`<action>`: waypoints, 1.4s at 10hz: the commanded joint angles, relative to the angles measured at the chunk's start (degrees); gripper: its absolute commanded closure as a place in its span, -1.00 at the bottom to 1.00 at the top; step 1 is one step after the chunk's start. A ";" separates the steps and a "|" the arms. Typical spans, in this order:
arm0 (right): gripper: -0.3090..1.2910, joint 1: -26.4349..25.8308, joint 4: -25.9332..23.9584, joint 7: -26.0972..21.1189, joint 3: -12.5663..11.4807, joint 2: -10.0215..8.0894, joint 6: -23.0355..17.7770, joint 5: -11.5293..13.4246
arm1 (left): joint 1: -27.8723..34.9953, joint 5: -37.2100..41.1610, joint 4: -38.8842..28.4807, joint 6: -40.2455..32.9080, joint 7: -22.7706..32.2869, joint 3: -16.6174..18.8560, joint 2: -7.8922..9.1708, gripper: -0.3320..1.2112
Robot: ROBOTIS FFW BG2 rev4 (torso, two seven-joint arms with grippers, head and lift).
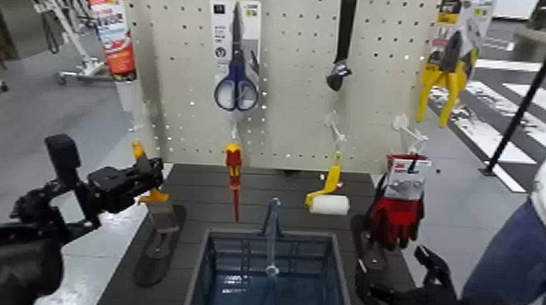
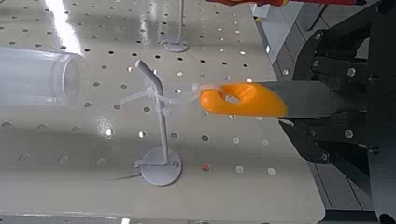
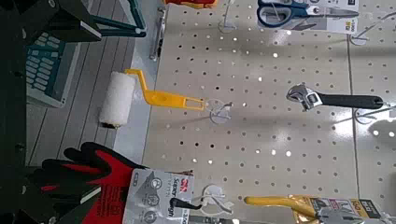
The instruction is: Put the yellow paint brush into the crate.
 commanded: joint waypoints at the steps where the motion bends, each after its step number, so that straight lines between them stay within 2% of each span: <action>1: -0.41 0.07 -0.08 0.11 -0.09 -0.08 -0.08 -0.16 | 2.37 1.08 -7.42 2.99 -0.45 -0.29 -0.26 0.76; 3: -0.41 0.16 -0.25 0.11 -0.18 0.01 0.01 -0.16 | 5.36 2.05 -15.41 6.59 -0.72 1.03 -0.87 0.76; 5: -0.41 0.25 -0.34 0.19 -0.26 0.01 0.01 -0.16 | 7.38 2.49 -18.67 8.61 -0.89 1.29 -1.58 0.76; 8: -0.41 0.25 -0.25 0.19 -0.26 -0.17 0.10 -0.34 | 7.64 3.54 -20.25 9.14 -0.98 0.59 -2.19 0.76; 14: -0.41 0.25 -0.25 0.28 0.00 -0.17 0.10 -0.34 | 7.82 11.01 -21.48 9.49 -1.24 -3.89 -3.95 0.76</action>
